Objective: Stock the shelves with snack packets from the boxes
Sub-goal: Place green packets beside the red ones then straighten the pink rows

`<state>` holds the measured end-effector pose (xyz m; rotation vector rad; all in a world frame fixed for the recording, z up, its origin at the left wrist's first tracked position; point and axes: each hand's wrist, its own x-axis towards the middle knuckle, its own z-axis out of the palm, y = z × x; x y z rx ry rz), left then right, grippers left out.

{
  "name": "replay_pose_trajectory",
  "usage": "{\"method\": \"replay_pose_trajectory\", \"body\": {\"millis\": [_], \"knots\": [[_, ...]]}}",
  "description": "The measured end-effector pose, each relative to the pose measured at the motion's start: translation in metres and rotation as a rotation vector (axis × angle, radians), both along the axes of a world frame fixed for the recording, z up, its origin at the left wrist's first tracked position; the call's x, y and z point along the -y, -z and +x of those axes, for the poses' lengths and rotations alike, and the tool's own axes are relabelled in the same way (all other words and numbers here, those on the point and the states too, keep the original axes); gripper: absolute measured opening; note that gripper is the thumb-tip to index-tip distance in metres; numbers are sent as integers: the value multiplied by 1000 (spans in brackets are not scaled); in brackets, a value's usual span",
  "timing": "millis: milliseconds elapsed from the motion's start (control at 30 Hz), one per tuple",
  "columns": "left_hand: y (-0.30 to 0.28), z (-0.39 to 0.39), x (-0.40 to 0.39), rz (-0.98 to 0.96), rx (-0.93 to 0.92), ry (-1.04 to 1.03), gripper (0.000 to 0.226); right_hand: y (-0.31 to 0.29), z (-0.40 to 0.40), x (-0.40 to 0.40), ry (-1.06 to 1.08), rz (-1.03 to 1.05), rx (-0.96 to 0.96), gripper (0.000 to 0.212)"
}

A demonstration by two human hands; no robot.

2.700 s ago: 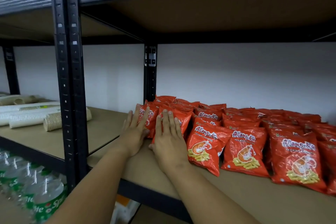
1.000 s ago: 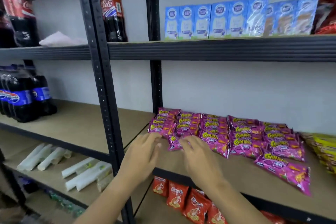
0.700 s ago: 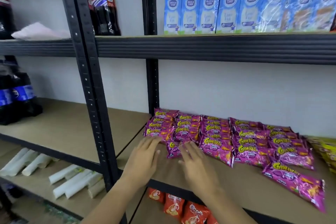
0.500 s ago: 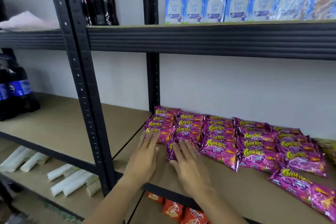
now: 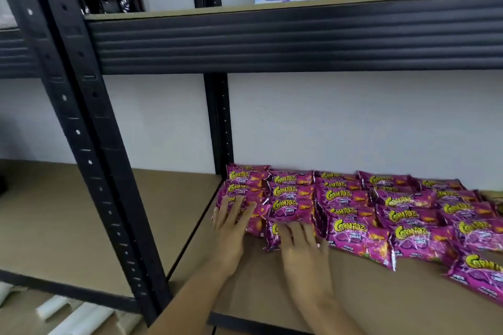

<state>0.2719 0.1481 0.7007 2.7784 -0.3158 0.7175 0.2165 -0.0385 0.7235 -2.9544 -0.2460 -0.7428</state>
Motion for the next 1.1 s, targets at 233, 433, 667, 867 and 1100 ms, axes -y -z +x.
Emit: {"method": "replay_pose_trajectory", "body": {"millis": [233,433,667,867,1100], "knots": [[-7,5,-9,-51,4,19,67,0,21,-1,48,47,-24,74],[-21,16,-6,-7,127,-37,52,-8,29,-5,-9,139,18,70],[-13,8,3,-94,73,-198,78,-48,110,-26,-258,228,30,61],[-2,15,5,15,64,-194,98,-64,193,-59,-389,-113,-301,71],[5,42,-3,75,42,-148,99,-63,226,-77,-391,-333,-461,81]]}}
